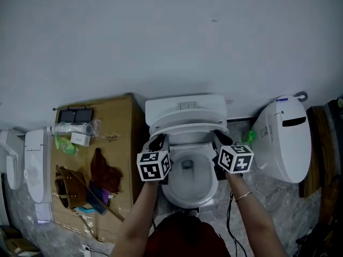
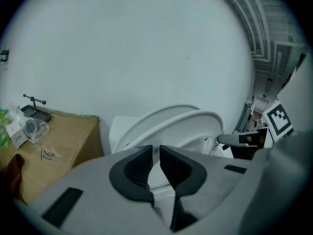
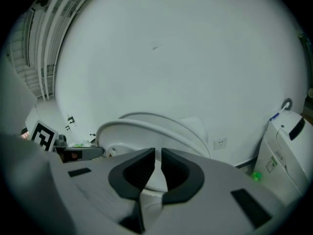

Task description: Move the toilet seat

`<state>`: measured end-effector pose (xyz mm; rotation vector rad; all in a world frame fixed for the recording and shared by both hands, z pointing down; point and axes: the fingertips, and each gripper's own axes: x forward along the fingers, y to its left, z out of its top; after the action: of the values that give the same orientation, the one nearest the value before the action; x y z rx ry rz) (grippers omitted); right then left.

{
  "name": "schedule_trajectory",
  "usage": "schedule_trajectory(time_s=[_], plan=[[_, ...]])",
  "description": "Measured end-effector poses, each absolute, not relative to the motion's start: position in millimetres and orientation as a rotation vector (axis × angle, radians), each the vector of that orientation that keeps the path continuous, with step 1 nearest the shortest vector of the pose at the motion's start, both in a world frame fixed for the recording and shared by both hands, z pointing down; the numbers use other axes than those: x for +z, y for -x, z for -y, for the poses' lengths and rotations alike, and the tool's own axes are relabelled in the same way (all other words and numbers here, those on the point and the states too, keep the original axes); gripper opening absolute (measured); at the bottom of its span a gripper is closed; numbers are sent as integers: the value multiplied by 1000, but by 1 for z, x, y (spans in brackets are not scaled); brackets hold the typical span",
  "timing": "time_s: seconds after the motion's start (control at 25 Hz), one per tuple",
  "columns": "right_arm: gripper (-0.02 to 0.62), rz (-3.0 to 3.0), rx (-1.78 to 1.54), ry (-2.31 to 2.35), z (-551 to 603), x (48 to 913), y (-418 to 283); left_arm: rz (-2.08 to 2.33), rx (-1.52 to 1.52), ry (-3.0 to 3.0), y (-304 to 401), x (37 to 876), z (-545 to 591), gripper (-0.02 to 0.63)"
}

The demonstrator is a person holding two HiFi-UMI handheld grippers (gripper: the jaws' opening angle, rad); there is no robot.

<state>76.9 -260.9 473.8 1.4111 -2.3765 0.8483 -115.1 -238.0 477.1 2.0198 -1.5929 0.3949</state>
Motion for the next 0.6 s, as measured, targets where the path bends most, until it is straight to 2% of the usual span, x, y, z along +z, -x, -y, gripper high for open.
schedule_trajectory(time_s=[0.6], plan=[[51, 2341, 767, -1420, 295, 477, -65, 1604, 395, -2031, 121, 480, 273, 64]])
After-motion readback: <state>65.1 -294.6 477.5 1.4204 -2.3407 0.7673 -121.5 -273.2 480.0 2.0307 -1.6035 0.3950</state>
